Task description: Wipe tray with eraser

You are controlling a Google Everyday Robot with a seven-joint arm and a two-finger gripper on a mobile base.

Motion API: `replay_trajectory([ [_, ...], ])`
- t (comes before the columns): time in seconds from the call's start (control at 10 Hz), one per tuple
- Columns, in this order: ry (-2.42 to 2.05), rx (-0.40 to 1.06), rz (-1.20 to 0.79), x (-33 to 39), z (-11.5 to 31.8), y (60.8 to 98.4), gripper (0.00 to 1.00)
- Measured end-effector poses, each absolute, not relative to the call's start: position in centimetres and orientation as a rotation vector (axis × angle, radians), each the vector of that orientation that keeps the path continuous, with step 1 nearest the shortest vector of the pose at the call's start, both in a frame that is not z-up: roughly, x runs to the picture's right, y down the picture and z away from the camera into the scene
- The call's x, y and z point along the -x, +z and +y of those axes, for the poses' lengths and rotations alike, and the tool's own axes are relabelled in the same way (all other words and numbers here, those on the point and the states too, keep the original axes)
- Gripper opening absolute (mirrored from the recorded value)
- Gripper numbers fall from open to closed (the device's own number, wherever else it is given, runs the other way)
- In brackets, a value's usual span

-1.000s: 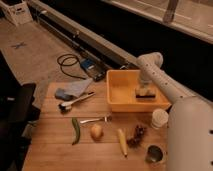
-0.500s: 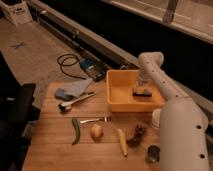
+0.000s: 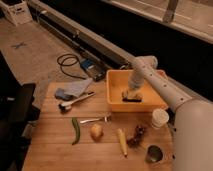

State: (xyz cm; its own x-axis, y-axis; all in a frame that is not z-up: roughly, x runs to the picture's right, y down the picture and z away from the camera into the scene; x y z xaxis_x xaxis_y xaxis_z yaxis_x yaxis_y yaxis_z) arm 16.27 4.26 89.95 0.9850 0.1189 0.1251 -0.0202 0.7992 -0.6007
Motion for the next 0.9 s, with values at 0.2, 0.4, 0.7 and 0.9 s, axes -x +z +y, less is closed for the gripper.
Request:
replay_trajectory([
  [0.2, 0.087, 0.666, -0.133, -17.5, 5.0, 88.8, 0.00],
  [0.4, 0.101, 0.678, -0.081, -20.7, 4.8, 88.8, 0.00],
  [0.7, 0.105, 0.678, -0.019, -24.9, 2.2, 91.5, 0.00],
  [0.9, 0.087, 0.683, -0.023, -25.0, 0.5, 93.5, 0.00],
])
